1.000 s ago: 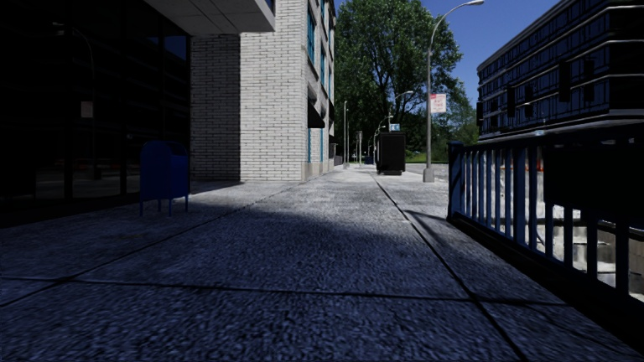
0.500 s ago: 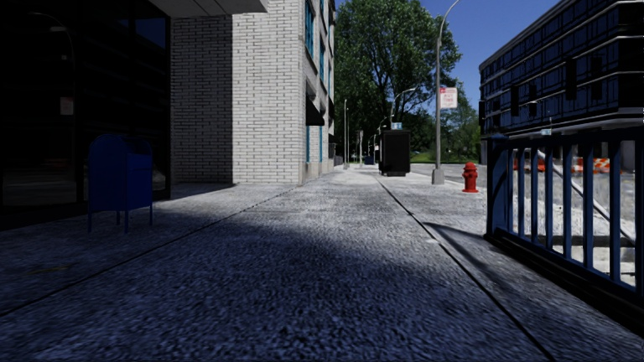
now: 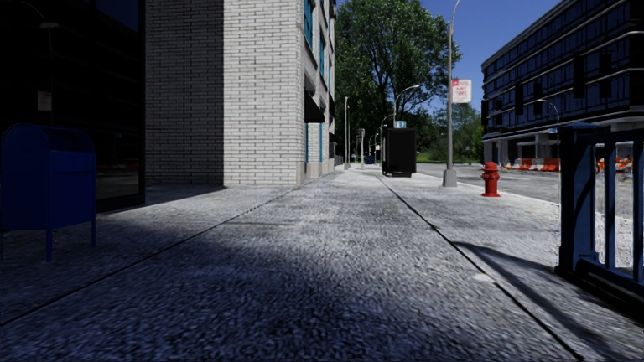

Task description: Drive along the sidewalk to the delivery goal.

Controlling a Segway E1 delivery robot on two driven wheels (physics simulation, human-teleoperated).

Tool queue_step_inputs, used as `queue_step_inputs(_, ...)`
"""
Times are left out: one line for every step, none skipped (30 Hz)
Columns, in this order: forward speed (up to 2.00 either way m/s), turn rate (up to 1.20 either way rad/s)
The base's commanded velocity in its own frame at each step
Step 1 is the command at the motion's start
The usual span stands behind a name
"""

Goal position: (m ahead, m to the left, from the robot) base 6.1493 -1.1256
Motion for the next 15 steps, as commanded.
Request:
queue_step_inputs(2.0,-0.16)
queue_step_inputs(2.0,-0.31)
queue_step_inputs(2.0,-0.31)
queue_step_inputs(2.0,-0.35)
queue_step_inputs(2.0,-0.37)
queue_step_inputs(2.0,-0.38)
queue_step_inputs(2.0,-0.38)
queue_step_inputs(2.0,-0.38)
queue_step_inputs(2.0,-0.38)
queue_step_inputs(2.0,-0.38)
queue_step_inputs(2.0,-0.38)
queue_step_inputs(2.0,-0.38)
queue_step_inputs(2.0,-0.39)
queue_step_inputs(2.0,-0.39)
queue_step_inputs(2.0,-0.4)
